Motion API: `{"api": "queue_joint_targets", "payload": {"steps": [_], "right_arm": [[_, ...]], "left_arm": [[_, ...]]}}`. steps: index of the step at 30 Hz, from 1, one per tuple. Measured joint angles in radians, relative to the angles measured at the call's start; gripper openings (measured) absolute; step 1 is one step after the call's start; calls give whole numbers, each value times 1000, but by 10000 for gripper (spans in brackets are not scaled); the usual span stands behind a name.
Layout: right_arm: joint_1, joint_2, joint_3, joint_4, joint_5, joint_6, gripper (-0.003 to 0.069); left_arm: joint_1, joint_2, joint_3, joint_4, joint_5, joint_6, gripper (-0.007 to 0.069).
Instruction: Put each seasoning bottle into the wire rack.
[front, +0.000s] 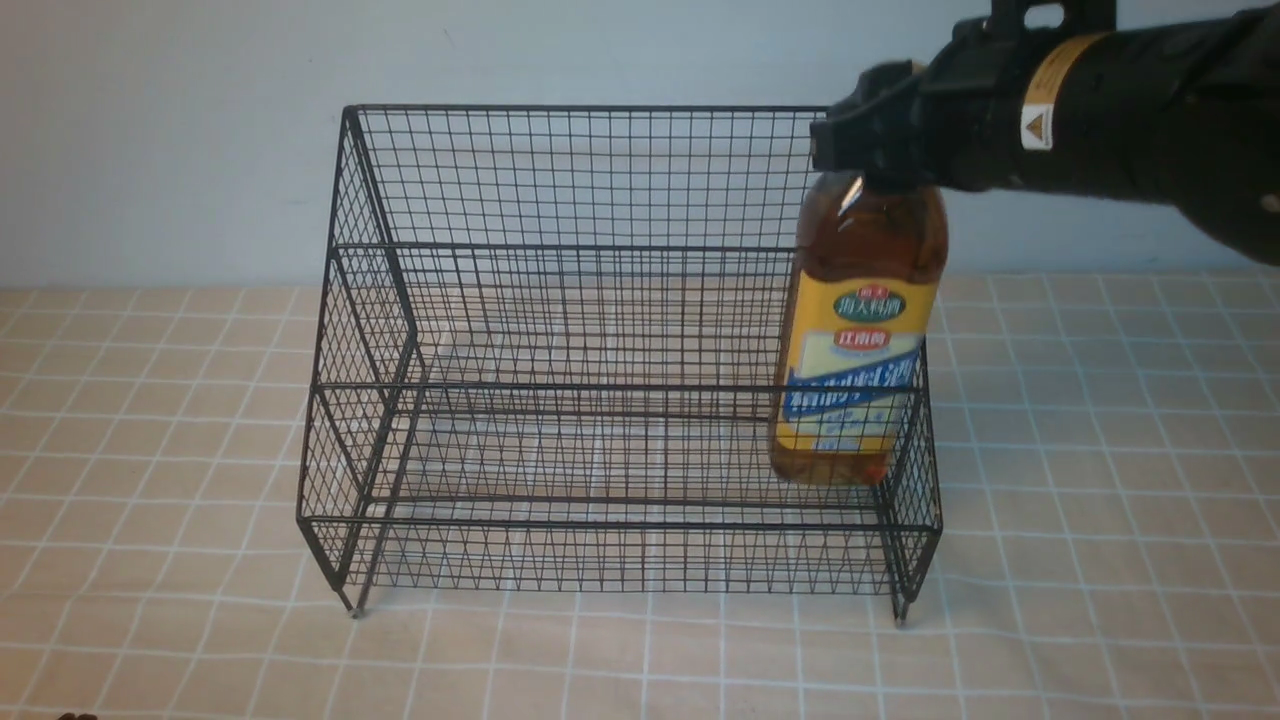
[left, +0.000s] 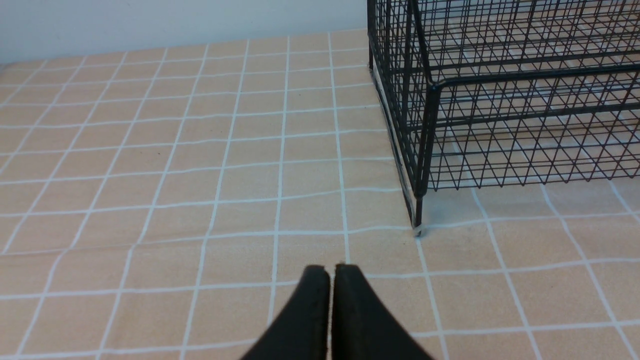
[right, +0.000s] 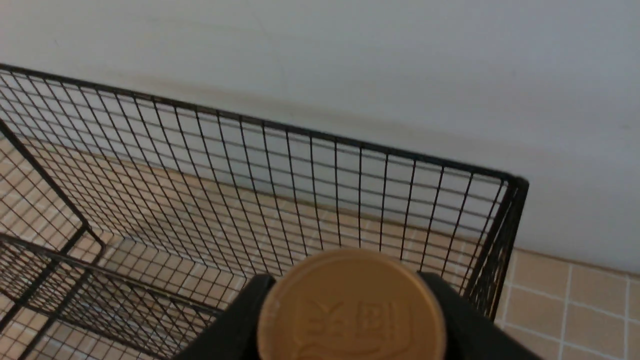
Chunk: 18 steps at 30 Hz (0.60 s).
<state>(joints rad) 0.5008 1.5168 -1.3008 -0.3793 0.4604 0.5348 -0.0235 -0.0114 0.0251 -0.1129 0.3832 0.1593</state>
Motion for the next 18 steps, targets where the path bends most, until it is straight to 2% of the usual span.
{"api": "queue_joint_targets", "payload": {"steps": [7,10,14,18], "right_arm": [[3,15,-4,19,20,-1,322],[10,13,-5,19,20,0,345],[43,-37,-12,20,25,1,474],[69,-131,-13,20,99,-7,521]], "left_arm": [[0,0,0,0,0,0,-7],[0,0,0,0,0,0,-7],[0,0,0,0,0,0,-7],[0,0,0,0,0,0,-7]]}}
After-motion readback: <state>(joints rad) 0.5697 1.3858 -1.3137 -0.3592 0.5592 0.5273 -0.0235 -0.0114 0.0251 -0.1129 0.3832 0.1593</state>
